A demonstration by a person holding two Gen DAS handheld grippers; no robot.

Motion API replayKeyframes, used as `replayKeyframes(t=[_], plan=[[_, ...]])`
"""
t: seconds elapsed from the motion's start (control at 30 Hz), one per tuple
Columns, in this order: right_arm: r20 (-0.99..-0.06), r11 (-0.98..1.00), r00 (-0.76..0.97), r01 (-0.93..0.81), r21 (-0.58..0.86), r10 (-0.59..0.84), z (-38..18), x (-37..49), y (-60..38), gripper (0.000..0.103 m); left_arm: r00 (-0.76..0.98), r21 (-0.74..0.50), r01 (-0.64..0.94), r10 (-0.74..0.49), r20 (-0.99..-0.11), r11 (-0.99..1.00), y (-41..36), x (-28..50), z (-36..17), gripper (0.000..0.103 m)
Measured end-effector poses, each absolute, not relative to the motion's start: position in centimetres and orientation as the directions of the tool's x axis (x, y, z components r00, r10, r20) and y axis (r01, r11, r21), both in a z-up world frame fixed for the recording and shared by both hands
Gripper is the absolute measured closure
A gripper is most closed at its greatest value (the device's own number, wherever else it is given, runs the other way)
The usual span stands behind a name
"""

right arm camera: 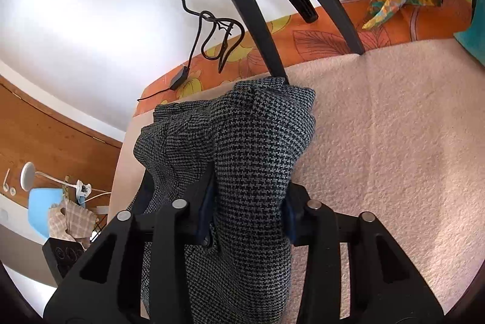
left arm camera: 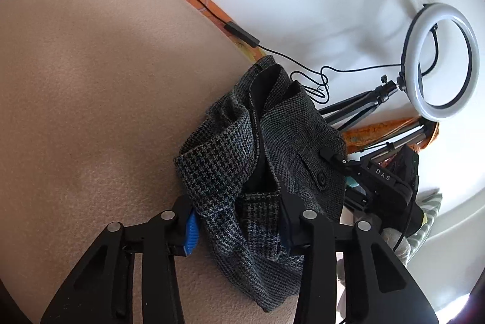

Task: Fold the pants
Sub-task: 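Close both grippers on the folded houndstooth pants bundle from opposite sides, then lift the pants bundle with both grippers and carry it toward the clothes stack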

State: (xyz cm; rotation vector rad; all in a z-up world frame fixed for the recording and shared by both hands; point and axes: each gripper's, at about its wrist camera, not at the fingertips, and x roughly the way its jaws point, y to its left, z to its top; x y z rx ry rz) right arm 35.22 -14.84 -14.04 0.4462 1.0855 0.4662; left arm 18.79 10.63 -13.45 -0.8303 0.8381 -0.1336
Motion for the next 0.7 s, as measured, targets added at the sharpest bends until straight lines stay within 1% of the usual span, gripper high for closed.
replayKeyframes(t=[0.07,0.17,0.33,0.47,0.6,0.7], plan=[[-0.729,0.831,0.409,-0.175,0.527,0.549,-13.0,34.7,-14.3,0.076,0.686,-0.682,-0.178,-0.408,-0.603,0.709,10.3,18.7,-12.9,0.070],[-0.727,0.850,0.441,-0.239,0.470,0.526,-11.0,33.7,-13.3,0.078,0.691,-0.662,-0.147,-0.403,-0.600,0.735,9.9,18.4,-12.2,0.073],[-0.714,0.855,0.471,-0.315,0.412,0.518,-8.1,32.0,-12.0,0.080,0.698,-0.656,-0.119,-0.408,-0.589,0.745,9.5,17.6,-11.5,0.074],[-0.707,0.856,0.489,-0.362,0.368,0.511,-6.1,30.6,-11.6,0.080,0.702,-0.636,-0.066,-0.418,-0.577,0.768,8.4,16.9,-10.4,0.075],[-0.698,0.856,0.505,-0.390,0.340,0.508,-4.4,29.0,-12.0,0.081,0.699,-0.606,-0.006,-0.430,-0.571,0.795,6.7,16.2,-9.5,0.076],[-0.691,0.860,0.523,-0.400,0.317,0.498,-3.1,27.7,-13.0,0.081,0.700,-0.608,0.027,-0.449,-0.555,0.793,5.7,15.7,-9.0,0.077]])
